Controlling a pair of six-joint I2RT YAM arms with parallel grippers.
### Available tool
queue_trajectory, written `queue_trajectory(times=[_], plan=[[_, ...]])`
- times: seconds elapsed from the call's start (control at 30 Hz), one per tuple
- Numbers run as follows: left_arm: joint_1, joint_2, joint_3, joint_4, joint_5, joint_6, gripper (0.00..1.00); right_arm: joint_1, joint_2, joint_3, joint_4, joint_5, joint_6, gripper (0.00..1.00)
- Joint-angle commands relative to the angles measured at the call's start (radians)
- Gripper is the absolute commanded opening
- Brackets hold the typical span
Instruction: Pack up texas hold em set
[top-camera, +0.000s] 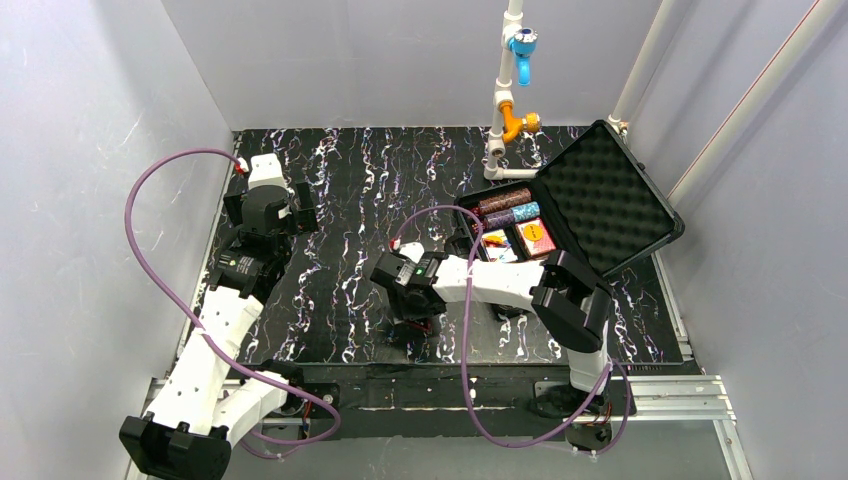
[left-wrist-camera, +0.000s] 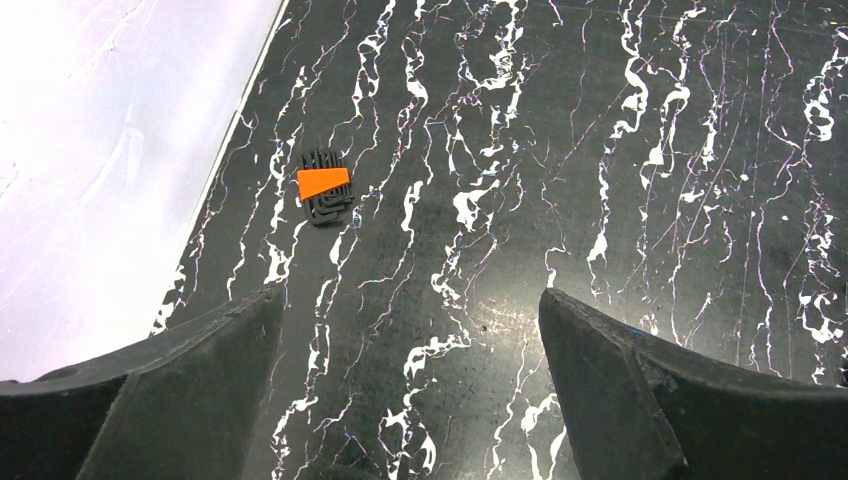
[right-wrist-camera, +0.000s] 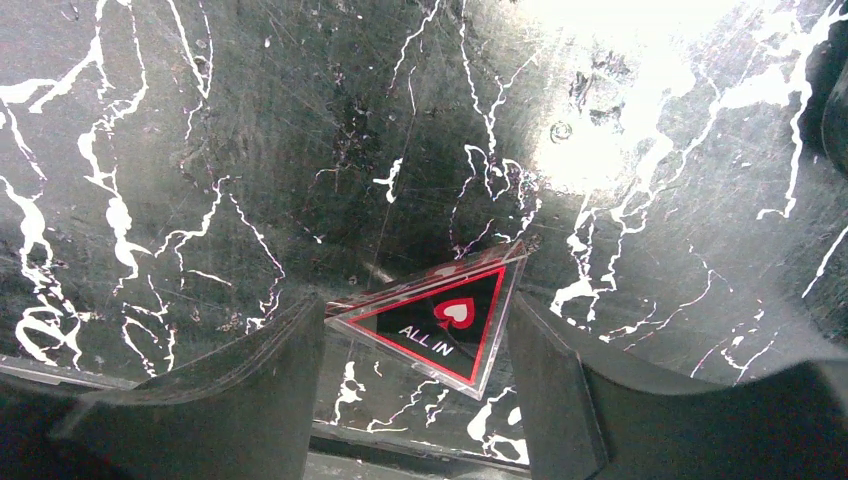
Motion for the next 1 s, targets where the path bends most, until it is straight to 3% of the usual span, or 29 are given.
queue_trajectory(times=[0.0,0.53,0.97], plan=[[0.005,-0.001,-0.011,0.005,-0.023,0.016,0.99,0.004,-0.078,0.020,0.012,0.015,-0.009,0.55],[0.006,-0.003,-0.011,0.005,-0.024,0.017,0.99,-0.004,-0.116,0.089,-0.017,0.093,-0.059,0.55],[0.006,-0.005,-0.009,0.006,-0.014,0.014,0.99,-0.078,-0.135,0.195,-0.053,0.124,-0.115,0.55]])
